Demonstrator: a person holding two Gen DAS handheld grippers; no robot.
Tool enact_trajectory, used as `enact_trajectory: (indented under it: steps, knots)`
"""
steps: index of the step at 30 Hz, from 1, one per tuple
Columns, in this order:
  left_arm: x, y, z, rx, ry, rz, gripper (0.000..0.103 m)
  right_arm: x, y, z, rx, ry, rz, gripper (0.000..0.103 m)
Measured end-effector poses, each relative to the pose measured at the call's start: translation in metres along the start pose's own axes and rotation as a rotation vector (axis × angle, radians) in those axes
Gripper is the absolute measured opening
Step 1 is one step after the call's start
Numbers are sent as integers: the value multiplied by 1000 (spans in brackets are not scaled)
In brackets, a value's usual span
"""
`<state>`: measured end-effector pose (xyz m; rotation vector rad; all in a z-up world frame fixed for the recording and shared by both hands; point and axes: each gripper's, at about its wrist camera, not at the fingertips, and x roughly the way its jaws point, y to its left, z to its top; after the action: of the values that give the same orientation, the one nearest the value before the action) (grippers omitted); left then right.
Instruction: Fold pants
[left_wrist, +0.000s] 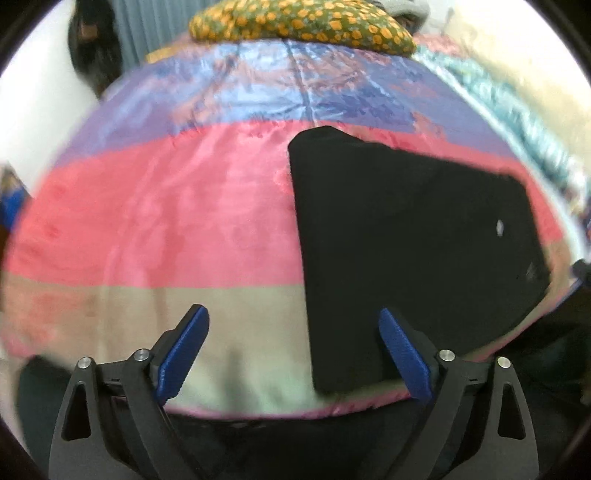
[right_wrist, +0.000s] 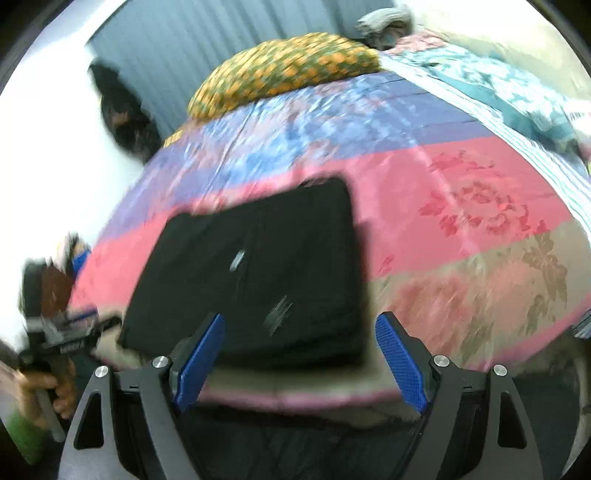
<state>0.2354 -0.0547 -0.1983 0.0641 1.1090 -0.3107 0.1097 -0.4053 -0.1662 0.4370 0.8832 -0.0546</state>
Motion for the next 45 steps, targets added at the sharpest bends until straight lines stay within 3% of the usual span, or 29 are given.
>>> enact_trajectory:
  steps: [2,5,9,11,12,13,14,15,17,18,20,23,27,32,35,36,38,39,40,41,42,43,44,45]
  knots:
    - [17,24,12,-70,37,-93,94,14,-29,19,49,36,50,89]
    - [50,36,26,-100,112,-237,94,57,-59,37,89,179,170,89]
    - [70,20,35,-67,129,-302,96,118,-61,33,91,342,293,92]
    - [74,7,38,-41,141,-341,96,125,-55,32,78,309,303,94]
    - [77,0,38,-39,164,-380,93,128,-50,33,89,310,354,87]
    - [79,-8,37,-35,181,-394,87,130,-47,34,102,326,396,80]
    - [79,-15,36,-22,186,-380,67,133,-42,33,104,348,429,75]
    - [76,-22,35,0,177,-337,53,133,-34,32,61,354,402,64]
    - [67,-26,37,6,153,-324,31,132,-25,34,16,355,380,52]
    - [59,-26,40,-10,144,-334,22,130,-25,35,27,353,393,44]
    - [41,-27,49,-13,108,-362,20,120,-18,41,16,333,411,40]
    - [18,-28,67,10,39,-388,20,103,4,60,-5,281,481,37]
    - [-7,-13,120,0,-77,-378,20,103,38,109,-54,198,502,37]
    - [4,16,207,-18,-172,-328,20,149,59,194,-69,111,520,37]
    - [39,25,229,-19,-175,-275,25,197,63,230,-53,105,499,37]
    - [63,28,232,-17,-155,-229,37,218,61,238,-43,111,480,38]
    - [106,35,223,-29,-90,-101,49,251,47,236,-17,157,419,42]
    - [131,42,213,-37,-25,-10,45,273,36,230,-7,207,342,48]
    - [142,47,204,-43,14,19,51,289,26,224,-4,252,249,52]
    - [133,57,189,-80,-35,-44,53,301,14,219,18,290,186,63]
    - [121,62,182,-101,-72,-46,58,296,-5,213,88,269,235,76]
    - [109,65,174,-106,-98,-20,64,288,-15,210,119,245,253,80]
    - [95,65,165,-99,-126,28,76,274,-22,207,127,215,250,82]
    - [78,63,156,-90,-159,70,85,254,-25,203,92,184,196,86]
